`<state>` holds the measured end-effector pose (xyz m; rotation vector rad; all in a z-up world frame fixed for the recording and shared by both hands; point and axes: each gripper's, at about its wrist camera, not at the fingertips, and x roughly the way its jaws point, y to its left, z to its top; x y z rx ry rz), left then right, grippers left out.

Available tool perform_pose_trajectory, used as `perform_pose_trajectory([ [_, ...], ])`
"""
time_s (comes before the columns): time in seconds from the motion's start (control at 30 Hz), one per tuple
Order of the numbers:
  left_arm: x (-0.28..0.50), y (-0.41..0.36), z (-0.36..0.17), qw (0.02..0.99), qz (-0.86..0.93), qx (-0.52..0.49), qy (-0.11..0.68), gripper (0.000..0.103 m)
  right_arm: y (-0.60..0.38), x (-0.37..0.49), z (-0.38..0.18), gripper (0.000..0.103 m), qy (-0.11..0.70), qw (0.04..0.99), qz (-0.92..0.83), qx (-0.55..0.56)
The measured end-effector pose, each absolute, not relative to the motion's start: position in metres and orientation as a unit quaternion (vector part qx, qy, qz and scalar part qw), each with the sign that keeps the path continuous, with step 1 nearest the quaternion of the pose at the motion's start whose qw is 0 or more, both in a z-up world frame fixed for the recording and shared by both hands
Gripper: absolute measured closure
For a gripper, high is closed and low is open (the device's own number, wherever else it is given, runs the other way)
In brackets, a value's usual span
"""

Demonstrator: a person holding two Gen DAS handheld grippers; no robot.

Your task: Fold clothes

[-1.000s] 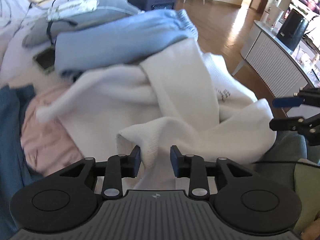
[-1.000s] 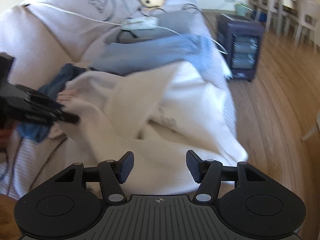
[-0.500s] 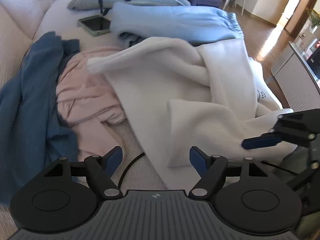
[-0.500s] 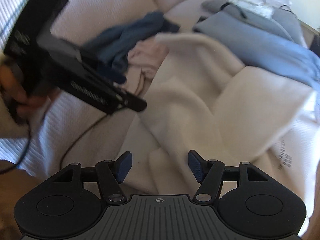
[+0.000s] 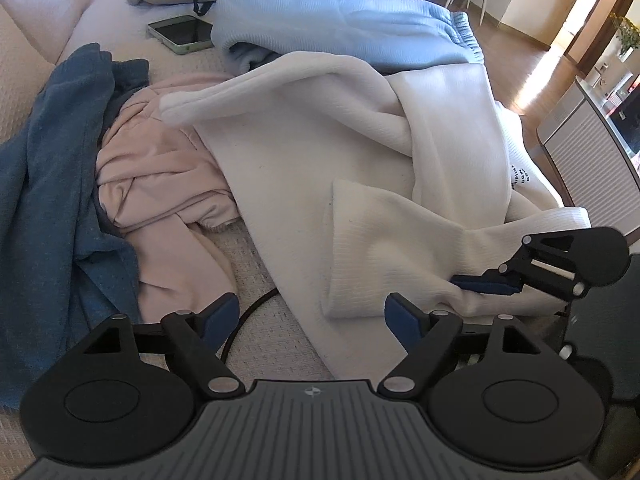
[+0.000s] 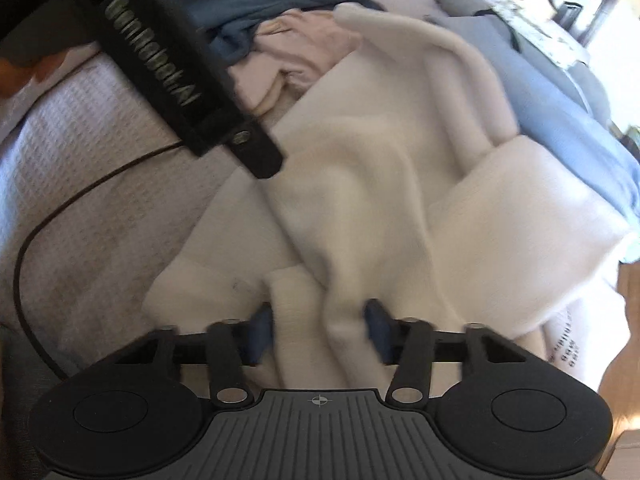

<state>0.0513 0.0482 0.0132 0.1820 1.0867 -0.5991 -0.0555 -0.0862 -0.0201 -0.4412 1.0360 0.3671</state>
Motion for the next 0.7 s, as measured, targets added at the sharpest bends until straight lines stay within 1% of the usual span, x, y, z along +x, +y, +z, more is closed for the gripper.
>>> perform_pose_trajectory([
  [0.03,0.051,0.049,0.013,0.810,-0.280,0.085,0.508,0.024,-0.090,-0.055,-0.017,0.073,0.487,0.834,0.169,-0.198],
  [0.1,0.049,0.049,0.013,0.810,-0.281,0.084,0.508,0.024,-0.099,-0.055,-0.011,0.080,0.483,0.842,0.163,-0.178],
  [0.13,0.049,0.049,0.012,0.810,-0.281,0.083,0.508,0.024,-0.105,-0.056,-0.006,0.082,0.478,0.848,0.161,-0.164],
  [0.27,0.049,0.047,0.011,0.809,-0.283,0.085,0.509,0.024,-0.124,-0.066,0.021,0.083,0.445,0.873,0.144,-0.140],
  [0.4,0.051,0.044,0.011,0.809,-0.286,0.087,0.507,0.023,-0.144,-0.076,0.060,0.083,0.405,0.900,0.115,-0.115],
  [0.6,0.051,0.037,0.009,0.804,-0.290,0.089,0.511,0.022,-0.192,-0.082,0.118,0.083,0.339,0.937,0.080,-0.031],
  [0.7,0.051,0.036,0.007,0.802,-0.291,0.090,0.514,0.022,-0.208,-0.078,0.135,0.083,0.309,0.949,0.057,-0.008],
])
